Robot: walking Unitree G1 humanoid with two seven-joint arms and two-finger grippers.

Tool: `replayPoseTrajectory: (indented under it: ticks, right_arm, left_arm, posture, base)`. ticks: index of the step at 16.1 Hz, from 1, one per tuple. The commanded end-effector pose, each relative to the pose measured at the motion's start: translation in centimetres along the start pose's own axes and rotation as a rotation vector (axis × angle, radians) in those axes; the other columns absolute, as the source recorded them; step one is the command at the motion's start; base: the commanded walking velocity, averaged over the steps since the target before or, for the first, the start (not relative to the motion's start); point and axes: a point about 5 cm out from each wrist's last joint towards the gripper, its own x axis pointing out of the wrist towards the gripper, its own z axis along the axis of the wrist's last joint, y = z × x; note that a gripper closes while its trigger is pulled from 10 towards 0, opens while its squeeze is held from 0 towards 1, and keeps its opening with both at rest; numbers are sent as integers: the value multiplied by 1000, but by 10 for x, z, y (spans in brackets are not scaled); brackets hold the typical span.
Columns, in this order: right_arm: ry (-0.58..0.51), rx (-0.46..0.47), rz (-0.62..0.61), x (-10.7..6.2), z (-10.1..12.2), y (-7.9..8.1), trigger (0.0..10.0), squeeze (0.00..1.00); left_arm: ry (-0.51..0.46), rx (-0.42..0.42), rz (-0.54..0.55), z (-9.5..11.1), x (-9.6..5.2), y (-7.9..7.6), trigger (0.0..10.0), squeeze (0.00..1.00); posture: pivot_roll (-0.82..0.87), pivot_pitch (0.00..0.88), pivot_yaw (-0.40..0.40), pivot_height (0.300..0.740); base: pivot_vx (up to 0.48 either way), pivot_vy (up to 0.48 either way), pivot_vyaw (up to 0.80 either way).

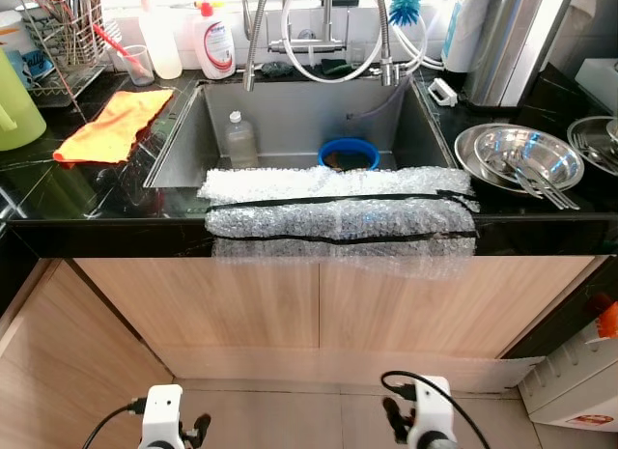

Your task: Kitchen organization

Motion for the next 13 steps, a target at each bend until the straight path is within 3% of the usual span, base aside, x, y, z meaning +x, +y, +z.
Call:
replayPoseTrajectory:
  ticks: [1,4,5,6,10,13]
  right_arm:
    - [-190,-8,-11,6,38,-7,10000,0]
    - [-348,-56,-53,-8,51,-23,10000,0]
    - [-364,-64,-48,-11,51,-23,10000,0]
    - [-401,-79,-41,-16,52,-21,10000,0]
    - [-472,-74,-35,-27,63,-14,10000,0]
    - [-483,-80,-49,-38,62,-13,10000,0]
  left_arm:
    - [-6,21,0,-3,-2,2,10000,0]
    - [-36,20,19,-4,-4,2,10000,0]
    - [-178,38,17,17,-3,6,10000,0]
    - [-575,98,-2,79,-25,15,10000,0]
    - [-728,109,45,100,-49,24,10000,0]
    - [-732,94,38,94,-68,21,10000,0]
  posture:
    - [-45,0,54,740]
    - [-51,0,58,740]
    - [-48,0,59,740]
    - [-44,0,57,740]
    - [-45,0,53,740]
    - [-49,0,61,740]
  base:
    - [0,0,0]
    - [0,0,0]
    - [0,0,0]
    - [0,0,0]
    - [0,0,0]
    - [0,0,0]
